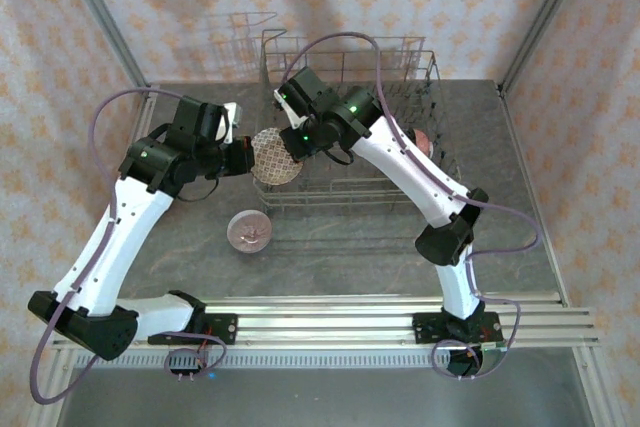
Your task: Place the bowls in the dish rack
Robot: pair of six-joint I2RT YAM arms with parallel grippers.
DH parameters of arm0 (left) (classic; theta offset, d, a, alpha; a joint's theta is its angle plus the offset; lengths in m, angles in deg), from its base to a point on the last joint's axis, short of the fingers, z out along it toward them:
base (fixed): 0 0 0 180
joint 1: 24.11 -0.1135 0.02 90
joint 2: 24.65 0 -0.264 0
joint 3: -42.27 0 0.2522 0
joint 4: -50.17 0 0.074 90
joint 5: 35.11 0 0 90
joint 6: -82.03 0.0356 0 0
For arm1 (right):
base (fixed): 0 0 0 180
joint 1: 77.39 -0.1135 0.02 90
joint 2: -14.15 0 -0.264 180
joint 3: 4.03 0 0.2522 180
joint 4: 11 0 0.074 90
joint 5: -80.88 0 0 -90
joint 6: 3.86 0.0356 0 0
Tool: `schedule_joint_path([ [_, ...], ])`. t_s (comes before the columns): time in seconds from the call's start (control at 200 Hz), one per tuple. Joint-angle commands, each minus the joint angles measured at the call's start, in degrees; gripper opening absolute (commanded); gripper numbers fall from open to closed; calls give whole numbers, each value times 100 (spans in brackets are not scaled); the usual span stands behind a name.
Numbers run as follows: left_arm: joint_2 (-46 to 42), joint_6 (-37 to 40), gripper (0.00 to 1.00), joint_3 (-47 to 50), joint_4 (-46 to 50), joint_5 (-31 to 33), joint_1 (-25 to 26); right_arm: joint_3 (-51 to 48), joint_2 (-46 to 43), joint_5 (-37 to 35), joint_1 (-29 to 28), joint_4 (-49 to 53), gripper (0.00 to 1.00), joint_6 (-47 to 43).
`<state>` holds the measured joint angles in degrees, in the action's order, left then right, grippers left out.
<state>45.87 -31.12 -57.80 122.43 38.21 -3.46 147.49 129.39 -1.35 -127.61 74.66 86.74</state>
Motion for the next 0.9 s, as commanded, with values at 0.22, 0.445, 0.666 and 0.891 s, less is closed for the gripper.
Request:
schedule_joint_path([
  [0.22, 158, -46, 9, -516, -435, 77, 36, 147, -48, -630, -45, 123, 3, 237],
  [0.445, 595, 280, 42, -1415, -69, 216, 36, -79, -135, -1410, -50, -11, 2, 460],
  [0.666, 534, 285, 55, -1548, -260, 337, 36, -119, -188, -2888, -49, -36, 2, 964],
  [0.891, 360, 403, 57, -1353, -311, 464, 20, -82, -179, -4554, 6, 33, 0, 1604],
])
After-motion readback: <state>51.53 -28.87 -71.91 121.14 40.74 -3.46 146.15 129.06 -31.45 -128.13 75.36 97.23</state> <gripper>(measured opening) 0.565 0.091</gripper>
